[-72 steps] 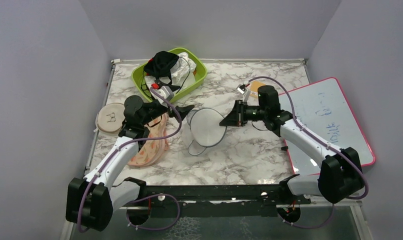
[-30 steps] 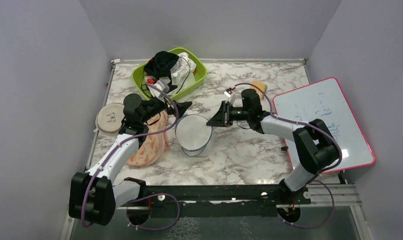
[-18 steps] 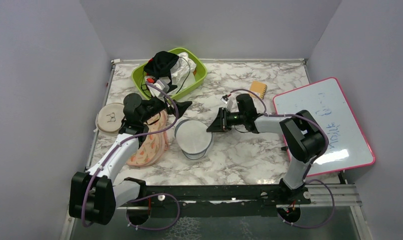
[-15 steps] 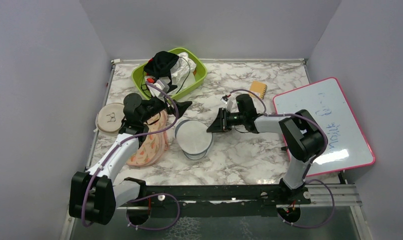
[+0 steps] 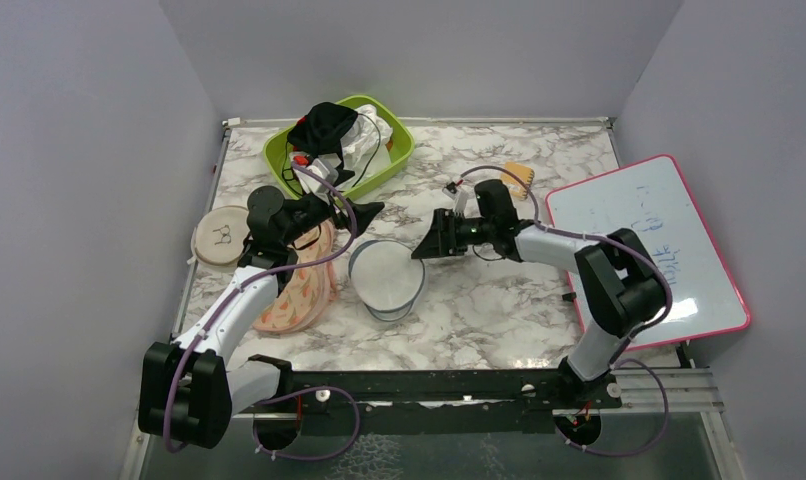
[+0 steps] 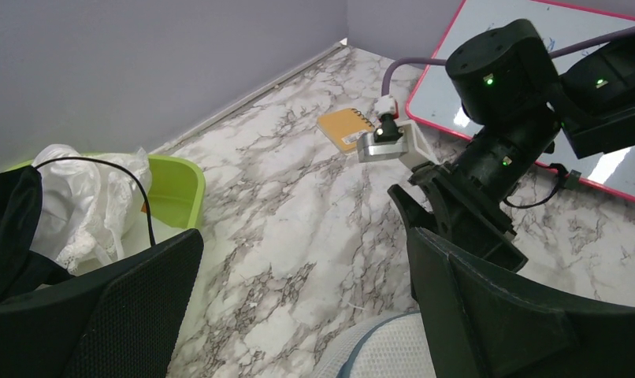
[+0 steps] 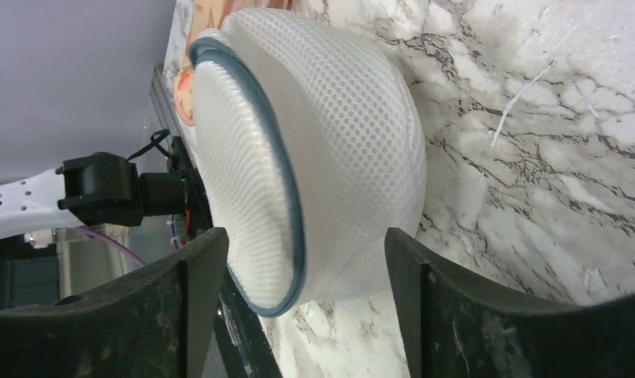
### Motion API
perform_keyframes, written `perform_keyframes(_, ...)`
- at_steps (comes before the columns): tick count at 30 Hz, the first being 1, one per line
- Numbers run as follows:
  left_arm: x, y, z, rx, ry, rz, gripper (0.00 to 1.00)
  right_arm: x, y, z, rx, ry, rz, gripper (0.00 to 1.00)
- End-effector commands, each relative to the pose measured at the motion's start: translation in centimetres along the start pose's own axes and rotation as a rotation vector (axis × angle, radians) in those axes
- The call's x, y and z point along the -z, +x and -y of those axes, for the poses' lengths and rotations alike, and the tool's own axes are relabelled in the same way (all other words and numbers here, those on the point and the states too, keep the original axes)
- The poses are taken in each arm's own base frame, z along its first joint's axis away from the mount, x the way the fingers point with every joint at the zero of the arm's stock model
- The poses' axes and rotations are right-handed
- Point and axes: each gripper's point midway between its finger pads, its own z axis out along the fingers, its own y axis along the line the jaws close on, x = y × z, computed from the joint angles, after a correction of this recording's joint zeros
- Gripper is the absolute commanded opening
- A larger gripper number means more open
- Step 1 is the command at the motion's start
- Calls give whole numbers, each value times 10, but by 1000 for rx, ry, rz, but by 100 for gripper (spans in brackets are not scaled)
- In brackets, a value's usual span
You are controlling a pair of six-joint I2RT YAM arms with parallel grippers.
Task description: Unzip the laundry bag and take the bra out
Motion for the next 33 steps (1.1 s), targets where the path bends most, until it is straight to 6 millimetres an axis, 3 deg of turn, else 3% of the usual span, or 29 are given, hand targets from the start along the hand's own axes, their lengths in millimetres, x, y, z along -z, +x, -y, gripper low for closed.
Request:
perform_keyframes(1,-3,-20,0,-28,18,44,99,24,-22,-12,147,74,65,76)
perform_keyframes(6,-4,-19,-1,-21,18,41,99,49,-31,-18,198,81,111,83)
perform_keyframes(13,-4,-16,-3,-14,6,37,99,81,-30,-9,227,122,161,87)
perform_keyframes(17,-3,-16,-13,-3,-51,41,99,106,-36,-3,298,276,217,88)
perform_keyframes(21,9,-24,-42,12,-240,47,99,161,-67,-40,440,394,417,96)
perform_keyframes(24,29,-34,-68,7,-430,39,99,216,-93,-81,542,505,596,97)
perform_keyframes(27,58,-56,-88,-45,-623,46,99,279,-107,-119,599,626,817,97)
perform_keyframes(31,122,-91,-104,-7,-950,141,99,364,-102,-192,746,655,1156,97)
perform_keyframes(33,145,-118,-97,13,-1016,219,99,398,-92,-223,798,649,1286,98)
